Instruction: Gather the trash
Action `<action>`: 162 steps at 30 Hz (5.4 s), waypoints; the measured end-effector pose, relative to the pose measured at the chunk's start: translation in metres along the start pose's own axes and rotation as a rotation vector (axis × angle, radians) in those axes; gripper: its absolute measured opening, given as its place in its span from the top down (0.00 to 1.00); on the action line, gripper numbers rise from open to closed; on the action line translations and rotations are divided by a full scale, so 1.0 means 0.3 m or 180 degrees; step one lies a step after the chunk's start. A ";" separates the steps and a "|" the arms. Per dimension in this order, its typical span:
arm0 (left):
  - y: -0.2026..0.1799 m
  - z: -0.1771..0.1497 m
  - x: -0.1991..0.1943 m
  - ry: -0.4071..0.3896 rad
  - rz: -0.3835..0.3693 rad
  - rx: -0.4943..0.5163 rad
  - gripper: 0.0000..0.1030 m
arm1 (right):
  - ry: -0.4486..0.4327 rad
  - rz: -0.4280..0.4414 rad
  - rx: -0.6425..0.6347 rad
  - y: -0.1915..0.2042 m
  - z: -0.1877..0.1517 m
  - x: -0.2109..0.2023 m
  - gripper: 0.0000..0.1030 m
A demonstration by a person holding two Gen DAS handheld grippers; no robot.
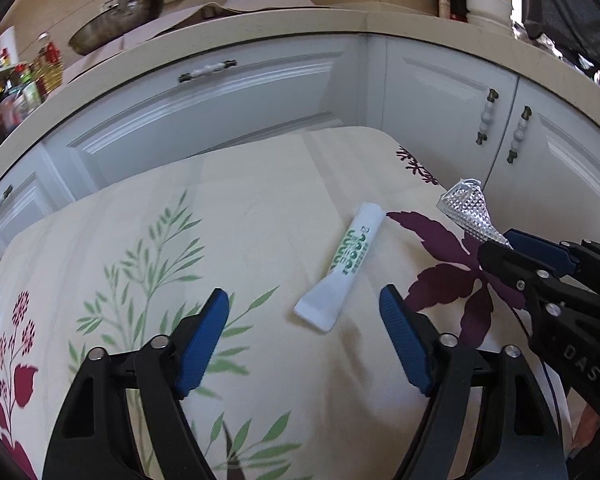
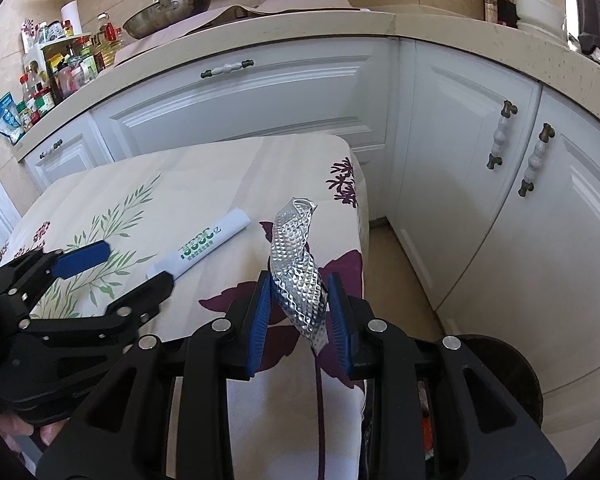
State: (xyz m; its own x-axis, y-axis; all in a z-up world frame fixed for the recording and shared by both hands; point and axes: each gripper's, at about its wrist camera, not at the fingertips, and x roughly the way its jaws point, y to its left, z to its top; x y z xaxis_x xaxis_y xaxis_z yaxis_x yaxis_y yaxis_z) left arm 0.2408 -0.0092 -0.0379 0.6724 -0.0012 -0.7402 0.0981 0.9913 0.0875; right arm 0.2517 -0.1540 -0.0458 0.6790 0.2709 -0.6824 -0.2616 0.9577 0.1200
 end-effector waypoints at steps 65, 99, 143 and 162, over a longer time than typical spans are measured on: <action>-0.082 -0.212 -0.364 -0.0299 -0.0224 -0.0105 0.77 | -0.0241 -0.0348 0.0210 -0.078 -0.289 -0.393 0.73; -0.668 -0.190 -0.294 -0.0295 -0.0710 0.0653 0.76 | -0.0440 -0.1018 0.0900 -0.540 -0.458 -0.535 0.73; -0.701 -0.111 -0.280 -0.0541 -0.0717 0.0516 0.40 | -0.0598 -0.1246 0.0915 -0.564 -0.385 -0.510 0.47; -0.475 -0.164 -0.496 -0.0970 -0.0610 0.0284 0.26 | -0.0838 -0.1213 0.0692 -0.323 -0.389 -0.656 0.34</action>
State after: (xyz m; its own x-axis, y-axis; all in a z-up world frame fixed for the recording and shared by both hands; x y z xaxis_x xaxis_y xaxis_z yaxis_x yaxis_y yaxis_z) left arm 0.0907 -0.1440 0.0269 0.8219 -0.2383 -0.5173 0.2981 0.9539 0.0342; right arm 0.0634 -0.3116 -0.0072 0.8554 -0.1131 -0.5054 0.1681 0.9837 0.0643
